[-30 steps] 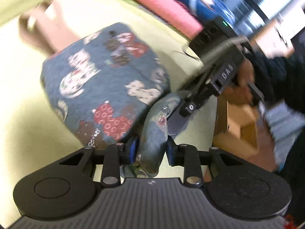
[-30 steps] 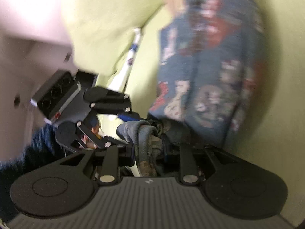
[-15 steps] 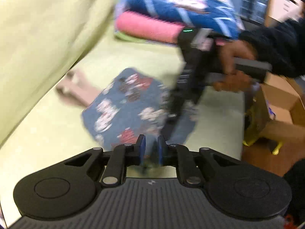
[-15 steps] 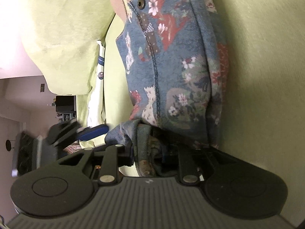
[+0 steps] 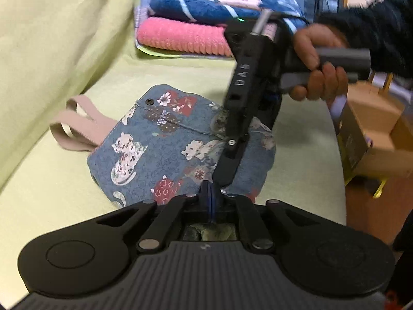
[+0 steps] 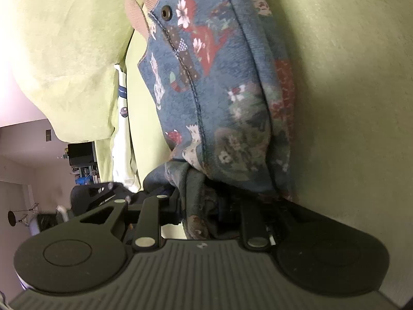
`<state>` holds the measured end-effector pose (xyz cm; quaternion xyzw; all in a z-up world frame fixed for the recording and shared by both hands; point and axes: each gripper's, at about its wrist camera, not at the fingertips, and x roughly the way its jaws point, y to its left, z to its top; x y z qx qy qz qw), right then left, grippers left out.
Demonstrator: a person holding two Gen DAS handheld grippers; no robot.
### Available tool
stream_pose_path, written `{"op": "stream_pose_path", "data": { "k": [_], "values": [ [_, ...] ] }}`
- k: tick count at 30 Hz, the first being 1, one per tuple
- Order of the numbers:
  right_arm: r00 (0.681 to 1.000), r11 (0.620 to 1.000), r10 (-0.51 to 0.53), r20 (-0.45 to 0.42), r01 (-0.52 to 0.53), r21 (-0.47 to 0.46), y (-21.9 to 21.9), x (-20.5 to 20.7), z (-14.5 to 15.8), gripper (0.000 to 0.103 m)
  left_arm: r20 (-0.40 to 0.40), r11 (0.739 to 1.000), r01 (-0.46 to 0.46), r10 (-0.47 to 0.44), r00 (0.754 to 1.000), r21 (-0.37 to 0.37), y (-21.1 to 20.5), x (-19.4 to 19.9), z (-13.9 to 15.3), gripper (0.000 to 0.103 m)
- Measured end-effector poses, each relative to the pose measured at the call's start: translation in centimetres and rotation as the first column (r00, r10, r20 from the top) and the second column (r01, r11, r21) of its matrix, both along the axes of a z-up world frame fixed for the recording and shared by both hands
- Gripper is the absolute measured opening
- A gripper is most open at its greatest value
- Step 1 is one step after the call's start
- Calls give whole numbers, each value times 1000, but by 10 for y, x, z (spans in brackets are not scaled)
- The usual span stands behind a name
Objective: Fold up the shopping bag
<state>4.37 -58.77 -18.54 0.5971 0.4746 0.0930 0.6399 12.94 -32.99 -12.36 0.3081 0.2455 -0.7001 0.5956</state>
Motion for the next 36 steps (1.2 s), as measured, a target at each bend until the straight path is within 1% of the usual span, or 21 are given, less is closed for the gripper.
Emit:
{"op": "stream_pose_path", "data": {
  "k": [3,6,9,11,12,13,15,16,18,19,20,21,22,23,26,28,30,32,33,35,36],
  "values": [
    [1000,1000,-1,31,2,-13,2,2,1,18,5,1000,-9,9,1000,2,-2,-1,1,7],
    [997,996,10,73,-4,-92,1,0,14,21,14,999,-25,25,1000,23,-6,-2,2,7],
    [991,950,25,135,19,-312,2,-8,52,25,8,999,-35,34,999,38,-11,-3,3,7],
    [980,873,40,193,60,-484,9,-20,82,26,12,998,-44,43,999,41,-14,-6,2,7],
    [970,807,70,232,81,-586,22,-26,97,28,9,998,-50,50,999,42,-15,-6,2,7],
    [959,715,116,257,99,-692,40,-33,111,28,6,998,-55,54,998,44,-15,-6,2,7],
    [931,515,219,293,145,-845,84,-40,125,24,12,997,-60,59,998,46,-15,-8,3,7],
    [913,414,273,303,172,-894,107,-44,127,23,20,997,-60,59,998,46,-15,-9,3,7],
    [887,227,361,288,216,-950,148,-49,119,13,25,997,-63,62,998,42,-14,-11,3,7],
    [891,122,379,251,220,-968,164,-47,109,13,29,997,-67,65,997,37,-12,-13,3,7],
    [898,34,389,207,210,-977,177,-41,96,13,37,997,-72,71,997,26,-10,-16,2,7],
    [900,-41,395,182,215,-976,185,-36,82,13,46,997,-78,78,996,13,-7,-19,1,7],
    [898,-84,400,181,232,-969,189,-32,72,14,59,996,-88,88,994,-7,-4,-23,0,7],
    [897,-82,400,189,241,-967,187,-29,67,16,74,994,-104,106,992,-31,0,-27,0,7],
    [888,-37,409,211,248,-968,172,-25,61,17,115,982,-159,171,979,-103,9,-37,8,5],
    [875,-31,433,217,255,-966,167,-23,57,18,131,970,-188,208,969,-154,12,-38,17,4],
    [865,-25,445,231,270,-962,164,-25,54,18,102,969,-205,220,970,-139,7,-33,19,4],
    [859,-20,450,243,282,-959,163,-26,51,18,153,977,-193,205,967,-88,2,-35,6,2],
    [857,-19,452,247,286,-958,162,-27,49,18,147,975,-205,215,965,-80,2,-34,2,2],
    [853,-20,456,255,296,-955,162,-27,46,18,72,962,-260,266,961,-85,5,-26,-1,2],
    [851,-24,458,259,303,-953,162,-27,44,18,59,957,-275,281,958,-91,6,-25,-4,2]
  ]
}}
